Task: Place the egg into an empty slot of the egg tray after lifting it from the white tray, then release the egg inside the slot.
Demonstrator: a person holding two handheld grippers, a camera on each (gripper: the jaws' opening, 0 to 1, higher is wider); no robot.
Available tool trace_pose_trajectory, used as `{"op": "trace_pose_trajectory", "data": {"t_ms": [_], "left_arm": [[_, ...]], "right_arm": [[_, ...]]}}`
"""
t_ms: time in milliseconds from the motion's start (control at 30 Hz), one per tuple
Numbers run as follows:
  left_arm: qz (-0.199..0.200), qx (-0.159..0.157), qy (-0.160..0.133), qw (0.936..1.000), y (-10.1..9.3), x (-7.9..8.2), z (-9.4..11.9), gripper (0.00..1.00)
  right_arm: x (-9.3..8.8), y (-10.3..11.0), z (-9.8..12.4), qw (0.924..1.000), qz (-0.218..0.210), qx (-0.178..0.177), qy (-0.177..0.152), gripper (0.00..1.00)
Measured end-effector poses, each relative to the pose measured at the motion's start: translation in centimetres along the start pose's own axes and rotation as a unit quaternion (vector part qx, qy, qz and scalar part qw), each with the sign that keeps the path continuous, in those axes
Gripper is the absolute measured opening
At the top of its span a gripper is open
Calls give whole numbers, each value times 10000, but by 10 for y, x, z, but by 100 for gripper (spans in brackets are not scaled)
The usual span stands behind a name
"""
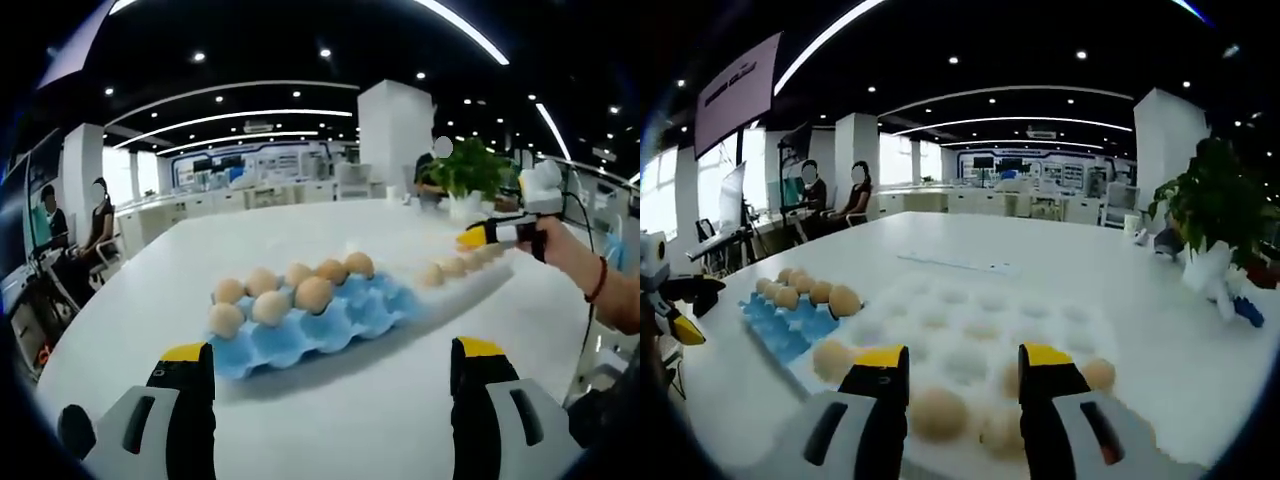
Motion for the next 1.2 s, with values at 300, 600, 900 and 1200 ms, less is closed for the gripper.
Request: {"op": "trace_pose_trajectory", "data": {"t_ms": [300,600,900,1200], "left_arm": [[-31,-65,-40,10000,-4,2,-3,100],[-7,-86,-71,9999,-3,3,-1,100],[27,-51,-36,10000,-1,0,1,100],[-8,-68,-141,9999,1,2,3,100]], "right_arm": [[-12,-20,-1,9991,124,-388,139,45],[-17,-29,-11,9981,-75,-532,315,42],[-23,-38,-20,9963,-80,-731,443,37],[-30,-41,-23,9956,-337,-750,442,31]]}}
Point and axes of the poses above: the point that each gripper's makers call its tool centre point, and the gripper's own axes: z roughly backward along the fingers, y roughly to its left, x roughly out of its top, the point moved 4 cm from there along z, roughly backward along the fingers, and after that the axes turned 2 degrees about z, right-handed, at the moved point
